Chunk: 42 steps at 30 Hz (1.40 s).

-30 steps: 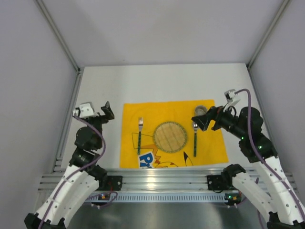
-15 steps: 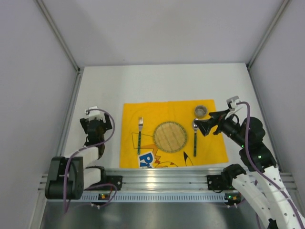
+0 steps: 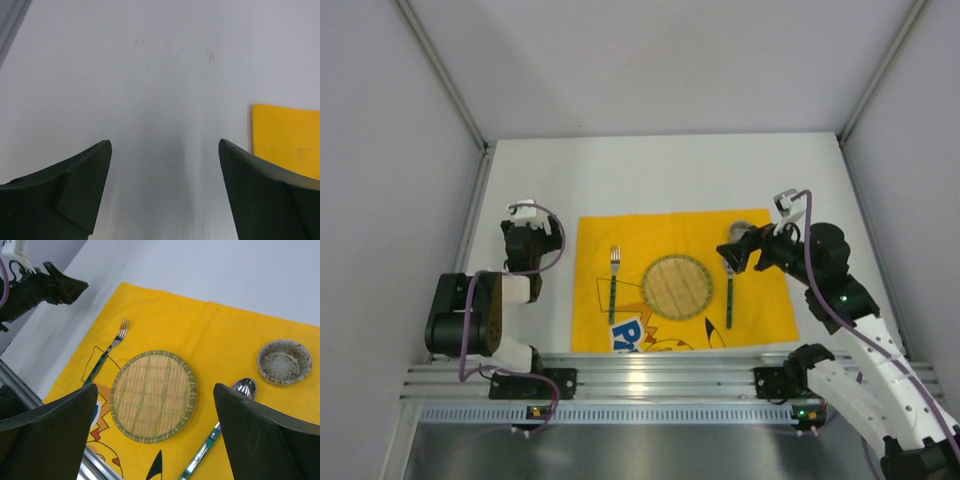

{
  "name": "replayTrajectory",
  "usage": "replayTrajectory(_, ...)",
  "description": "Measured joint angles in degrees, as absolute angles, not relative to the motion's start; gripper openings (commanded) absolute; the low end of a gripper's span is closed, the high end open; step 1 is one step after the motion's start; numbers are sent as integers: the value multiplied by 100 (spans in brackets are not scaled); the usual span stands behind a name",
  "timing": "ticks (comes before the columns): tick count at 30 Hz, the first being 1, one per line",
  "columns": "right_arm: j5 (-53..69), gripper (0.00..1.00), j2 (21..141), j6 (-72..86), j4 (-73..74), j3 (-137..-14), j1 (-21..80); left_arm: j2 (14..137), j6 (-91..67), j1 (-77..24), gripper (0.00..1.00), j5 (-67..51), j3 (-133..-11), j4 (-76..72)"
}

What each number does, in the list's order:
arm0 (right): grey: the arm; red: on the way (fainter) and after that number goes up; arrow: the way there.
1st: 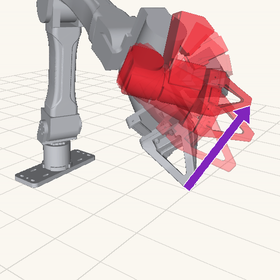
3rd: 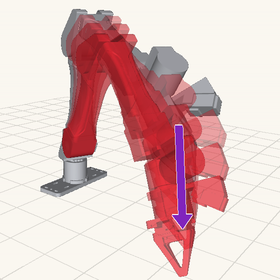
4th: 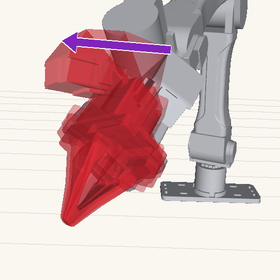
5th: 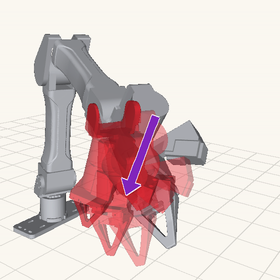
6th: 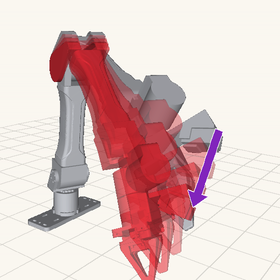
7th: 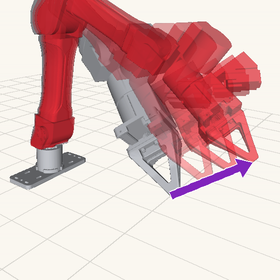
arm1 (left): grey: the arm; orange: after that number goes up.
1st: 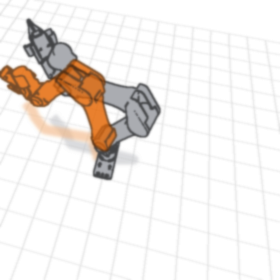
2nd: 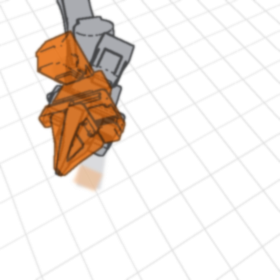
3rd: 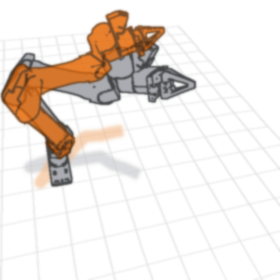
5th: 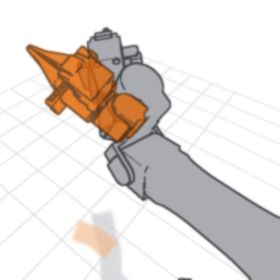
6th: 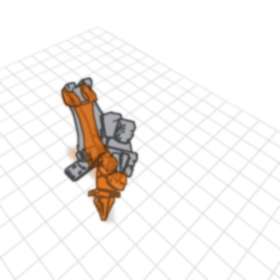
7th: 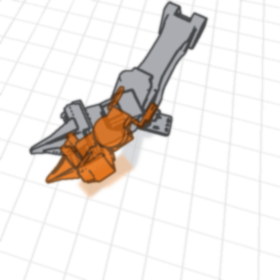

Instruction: Set the dinner table for one person

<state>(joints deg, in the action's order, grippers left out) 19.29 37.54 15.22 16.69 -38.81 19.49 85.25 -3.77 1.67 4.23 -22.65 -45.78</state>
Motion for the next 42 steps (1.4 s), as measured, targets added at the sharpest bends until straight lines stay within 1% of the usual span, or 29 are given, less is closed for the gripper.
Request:
replayTrajectory(3,1949,100,4084,1669,1321,-3883,1990,8774,-318,60,96,355,-2115,-5061)
replayTrajectory(5,1957,100,4348,1730,1179,-3927,2049,8947,-281,-38,96,427,-1962,-5365)
replayTrajectory(6,1959,100,4466,1769,1122,-3955,2088,9000,-263,-89,98,440,-1898,-5424)
replayTrajectory(13,1846,100,4871,1758,893,-4029,2342,9052,-235,-242,98,705,-1767,-5747)
replayTrajectory(18,961,100,5164,1922,1111,-4239,2388,9052,-239,-242,98,827,-1767,-5848)
replayTrajectory(21,274,100,5612,2180,1339,-4506,2390,9052,-239,-242,98,849,-1767,-5894)
replayTrajectory(24,-43,100,5918,2324,1448,-4466,2390,9052,-239,-242,98,860,-1767,-5911)
replayTrajectory(34,-307,100,5583,2464,1452,-3402,2390,9052,-242,-242,99,862,-1767,-5918)
replayTrajectory(42,-1090,100,4716,2443,1155,-2836,2390,9052,-242,-242,98,862,-1767,-5920)
